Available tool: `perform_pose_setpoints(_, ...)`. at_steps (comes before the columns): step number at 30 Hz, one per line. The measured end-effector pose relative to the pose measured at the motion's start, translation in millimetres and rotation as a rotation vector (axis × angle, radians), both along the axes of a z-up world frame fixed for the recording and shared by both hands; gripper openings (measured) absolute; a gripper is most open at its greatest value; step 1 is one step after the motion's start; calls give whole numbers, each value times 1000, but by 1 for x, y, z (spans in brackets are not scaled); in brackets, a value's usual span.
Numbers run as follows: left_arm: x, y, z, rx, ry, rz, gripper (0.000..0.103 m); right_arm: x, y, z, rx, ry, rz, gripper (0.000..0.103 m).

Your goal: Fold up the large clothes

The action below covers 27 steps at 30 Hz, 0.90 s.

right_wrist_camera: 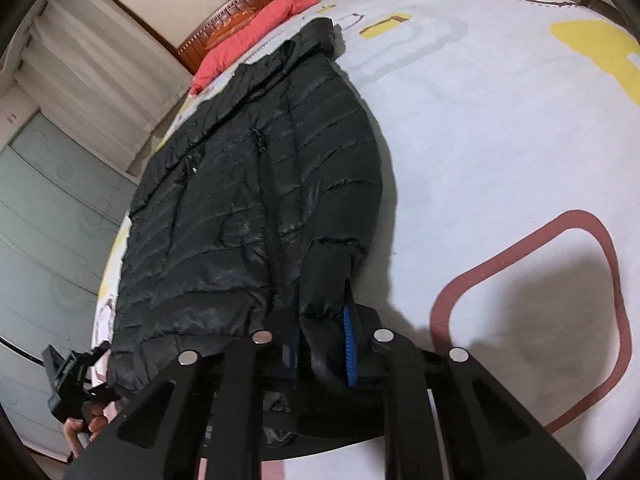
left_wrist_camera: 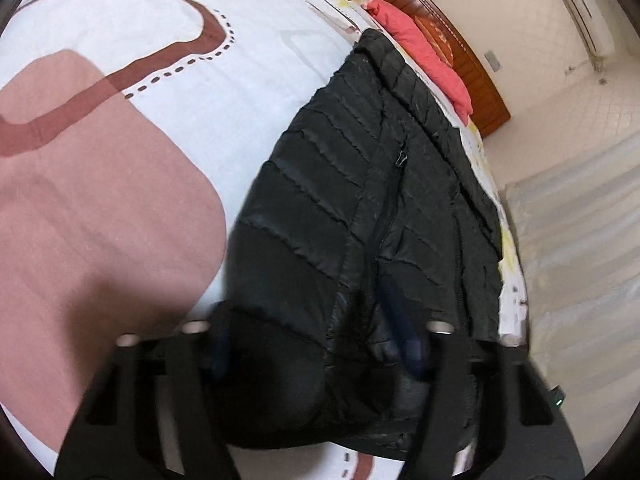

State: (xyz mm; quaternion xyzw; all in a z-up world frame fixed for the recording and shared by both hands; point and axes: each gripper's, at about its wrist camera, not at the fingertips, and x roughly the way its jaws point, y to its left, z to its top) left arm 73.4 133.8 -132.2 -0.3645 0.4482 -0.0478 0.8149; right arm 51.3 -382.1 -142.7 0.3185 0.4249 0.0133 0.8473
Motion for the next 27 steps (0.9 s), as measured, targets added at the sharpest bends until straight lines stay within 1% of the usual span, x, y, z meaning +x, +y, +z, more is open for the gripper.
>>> perform_pose_setpoints(1, 0, 2, 0, -15, 4, 1, 28, -2, -1, 2, 13, -10, -4, 15)
perform_pose_setpoints(2, -1, 4, 1, -17, 2, 8, 19, -3, -2, 4, 27, -22, -7, 14)
perform_pose_setpoints(3, -2, 6, 3, -22, -3, 15, 15, -5, -3, 7, 41, -34, -9, 14)
perform_pose_setpoints(5, -5, 12, 12, -51, -32, 32, 12, -8, -4, 15, 76, -69, -10, 13)
perform_pose_setpoints(6, -6, 14, 21, -70, -63, 39, 11, -10, -5, 20, 93, -87, -10, 13)
perform_pose_setpoints(9, -8, 16, 48, -87, -149, 35, 9, -14, -6, 38, 150, -151, -7, 12)
perform_pose_setpoints(10, -8, 16, 61, -93, -186, 29, 9, -15, -5, 45, 164, -172, -6, 12)
perform_pose_setpoints(14, -12, 10, 101, -113, -286, 9, 8, -19, 0, 76, 195, -257, 7, 11)
perform_pose_setpoints(18, -31, 12, 146, -114, -404, -3, 8, -36, 2, 118, 200, -369, 21, 11)
perform_pose_setpoints(21, -51, 17, 175, -118, -474, -6, 8, -49, -2, 145, 199, -437, 25, 11)
perform_pose_setpoints(24, -59, 24, 196, -109, -527, 6, 8, -58, -4, 170, 183, -506, 31, 11)
perform_pose_setpoints(25, -57, 26, 203, -103, -538, 12, 8, -55, -5, 176, 187, -518, 34, 11)
perform_pose_setpoints(27, -41, 26, 210, -102, -534, 5, 8, -41, -5, 181, 184, -525, 49, 11)
